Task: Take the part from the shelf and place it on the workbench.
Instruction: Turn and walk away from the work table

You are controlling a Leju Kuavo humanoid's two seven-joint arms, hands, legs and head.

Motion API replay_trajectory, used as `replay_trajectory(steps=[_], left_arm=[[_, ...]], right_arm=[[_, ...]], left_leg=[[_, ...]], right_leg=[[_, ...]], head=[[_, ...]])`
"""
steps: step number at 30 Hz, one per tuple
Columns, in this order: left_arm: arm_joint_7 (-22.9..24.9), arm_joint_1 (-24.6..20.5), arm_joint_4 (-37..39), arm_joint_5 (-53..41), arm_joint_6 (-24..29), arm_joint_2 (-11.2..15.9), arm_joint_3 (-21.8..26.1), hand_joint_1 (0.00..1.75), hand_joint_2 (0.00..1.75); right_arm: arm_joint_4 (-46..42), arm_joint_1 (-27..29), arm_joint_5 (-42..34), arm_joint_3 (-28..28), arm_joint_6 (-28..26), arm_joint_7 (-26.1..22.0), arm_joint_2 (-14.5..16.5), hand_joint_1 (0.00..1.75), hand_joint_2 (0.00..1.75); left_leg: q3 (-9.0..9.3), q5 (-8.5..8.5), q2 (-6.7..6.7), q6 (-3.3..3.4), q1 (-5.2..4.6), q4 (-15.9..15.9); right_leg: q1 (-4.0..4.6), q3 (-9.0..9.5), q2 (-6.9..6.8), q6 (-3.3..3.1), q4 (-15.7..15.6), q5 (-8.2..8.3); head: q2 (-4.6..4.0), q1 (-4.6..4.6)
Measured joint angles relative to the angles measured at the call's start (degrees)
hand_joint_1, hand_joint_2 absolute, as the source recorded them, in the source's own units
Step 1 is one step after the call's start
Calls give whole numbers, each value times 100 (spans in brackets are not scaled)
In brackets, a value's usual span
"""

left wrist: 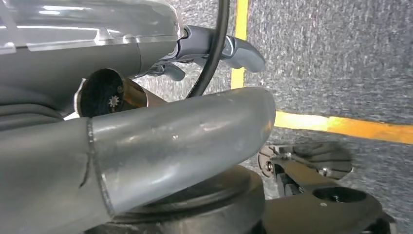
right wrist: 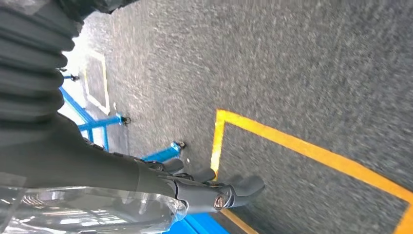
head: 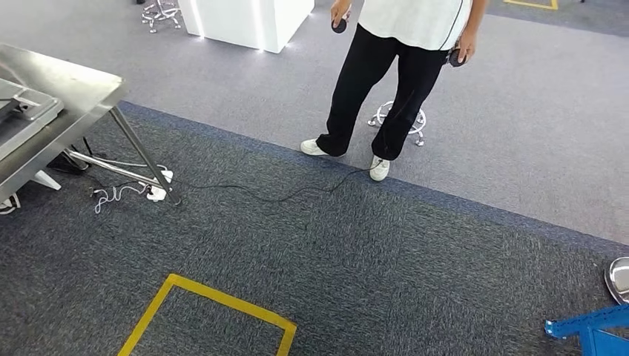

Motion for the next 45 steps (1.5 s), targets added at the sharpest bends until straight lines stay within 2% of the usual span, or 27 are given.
replay_trajectory(steps=[1, 2, 3, 5, 7, 8, 10, 12, 14, 16, 18, 20, 22, 23, 25, 27, 29, 31, 32, 34, 36, 38, 39, 40, 42, 43, 45], left_arm=[[-3, -8, 1, 1, 2, -2, 0, 0, 0], [-5, -10, 1, 1, 4, -5, 0, 0, 0], [-7, -7, 2, 1, 5, -8, 0, 0, 0], [-12, 10, 2, 0, 8, -13, 0, 0, 0], [-1, 25, 2, -3, 7, -14, -1, 0, 0], [14, 25, 2, -11, 4, -14, -1, 0, 0], [50, 15, 2, -40, -2, -15, -2, 0, 0], [63, 8, 2, -62, -3, -15, -2, 0, 0], [56, -1, 2, -67, -3, -14, -2, 0, 0], [51, -21, 2, -71, -11, -16, -5, 0, 0], [48, -33, 2, -77, -19, -18, -10, 0, 0], [46, -24, 2, -80, -19, -19, -16, 0, 0], [55, -2, 2, -82, -19, -19, -22, 0, 0], [62, 8, 2, -82, -19, -19, -25, 0, 0], [73, 13, 2, -82, -19, -18, -27, 0, 0], [75, 8, 2, -83, -19, -13, -28, 0, 0], [77, 0, 2, -84, -20, -7, -28, 0, 0], [79, -13, 2, -83, -25, -7, -28, 0, 0], [80, -20, 3, -83, -28, -8, -28, 0, 0], [79, -21, 3, -83, -39, -13, -28, 0, 0], [75, -5, 2, -83, -51, -16, -30, 0, 0], [75, 10, 3, -82, -60, -16, -31, 0, 0], [75, 9, 3, -82, -64, -16, -31, 0, 0], [75, 6, 3, -83, -69, -17, -31, 0, 0], [75, -2, 2, -83, -78, -19, -31, 0, 0], [75, -2, 3, -83, -79, -19, -31, 0, 0], [75, -14, 3, -83, -80, -20, -31, 0, 0]], right_arm=[[0, 13, 0, -8, -1, 0, 3, 0, 175], [0, 19, 0, -16, -1, 0, 8, 0, 175], [0, 17, 0, -23, -1, 0, 14, 0, 175], [0, -2, 0, -28, -2, 0, 22, 0, 175], [0, -8, 0, -29, -1, 0, 24, 0, 175], [0, -2, 1, -30, 1, 0, 24, 0, 175], [0, 11, 5, -31, 4, -1, 24, 0, 175], [0, 1, 14, -32, 6, -1, 24, 0, 175], [0, -12, 24, -34, 6, 0, 24, 0, 175], [0, -1, 30, -46, 5, 0, 24, 0, 175], [0, 1, 32, -64, 4, 0, 27, 0, 175], [0, -16, 33, -75, 4, 0, 30, 0, 175], [0, -24, 33, -81, 5, 0, 30, 0, 175], [0, -23, 33, -83, 7, 0, 30, 0, 175], [0, -22, 33, -84, 15, 0, 31, 0, 175], [0, -26, 33, -84, 23, 0, 39, 0, 175], [0, -29, 34, -84, 26, 0, 50, 0, 175], [0, -6, 39, -86, 25, 0, 51, 0, 175], [0, 11, 42, -90, 24, 0, 50, 0, 175], [1, 19, 49, -99, 23, -1, 48, 0, 175], [1, -4, 58, -109, 24, -4, 49, 0, 175], [0, -16, 64, -117, 24, -15, 48, 0, 175], [0, -12, 65, -121, 24, -21, 46, 0, 175], [0, -5, 66, -124, 24, -25, 45, 0, 175], [0, -3, 66, -126, 24, -31, 42, 0, 175], [0, -12, 66, -126, 24, -35, 42, 0, 175], [0, -23, 67, -126, 24, -44, 40, 0, 175]], left_leg=[[12, 28, 68, 44, -3, -29], [24, 60, 140, 96, -2, -68], [27, 90, 220, 140, 2, -107], [18, 109, 378, 183, -20, -136], [6, 102, 545, 188, -39, -133], [7, 96, 621, 186, -43, -131], [29, 73, 760, 168, -45, -128], [62, 35, 876, 123, -66, -121], [92, 12, 977, 64, -87, -120], [124, -9, 1041, -1, -80, -128], [71, -159, 819, -60, -59, 47], [-202, -500, 494, -87, -43, 652], [-552, -762, 387, -93, -42, 1356], [-639, -743, 372, -89, -42, 1497], [-505, -381, 318, -57, -42, 1108], [-203, -2, 78, -5, -37, 353], [-71, 93, -115, 27, -44, -1], [-48, 100, -55, 62, -55, -43], [-31, 125, 16, 96, -49, -79], [-6, 183, 171, 166, -29, -164], [-6, 195, 337, 199, -40, -189], [-10, 182, 516, 203, -53, -187], [-6, 173, 601, 198, -55, -186], [3, 162, 676, 187, -53, -185], [39, 129, 807, 144, -63, -183], [55, 107, 858, 112, -74, -179], [96, 68, 958, 44, -96, -177]], right_leg=[[-11, -17, -19, 32, 12, -4], [-10, -65, -129, 56, 93, -63], [-2, -159, -291, 74, 283, -188], [11, -481, -629, 97, 963, -569], [7, -748, -724, 116, 1542, -776], [6, -743, -742, 117, 1559, -726], [9, -399, -844, 102, 959, -381], [47, 0, -1066, 43, 216, -123], [94, 101, -1144, -32, -25, -84], [91, 91, -1015, -102, -53, -55], [60, 113, -895, -178, -108, -18], [50, 118, -771, -232, -129, 4], [65, 107, -612, -252, -122, 9], [71, 107, -523, -254, -113, 9], [77, 109, -346, -249, -84, 6], [77, 88, -194, -225, -34, -7], [61, 39, -65, -165, 1, -6], [40, -5, 61, -80, -13, 22], [36, -23, 45, -50, -1, 15], [56, -160, -239, -12, 265, -162], [55, -472, -600, 15, 927, -525], [30, -733, -712, 54, 1477, -717], [16, -721, -741, 69, 1475, -657], [5, -591, -779, 79, 1249, -505], [15, -143, -1003, 63, 453, -166], [30, 21, -1110, 34, 148, -75], [72, 118, -1185, -40, -62, -63]], head=[[0, 1], [0, 5], [0, 8], [0, 14], [0, 13], [0, 13], [0, 14], [0, 13], [0, 9], [0, 8], [0, 5], [0, 2], [0, 1], [0, 1], [0, 1], [0, 1], [0, 1], [0, 1], [0, 2], [0, 17], [0, 31], [0, 29], [0, 29], [0, 30], [0, 31], [0, 29], [0, 25]])
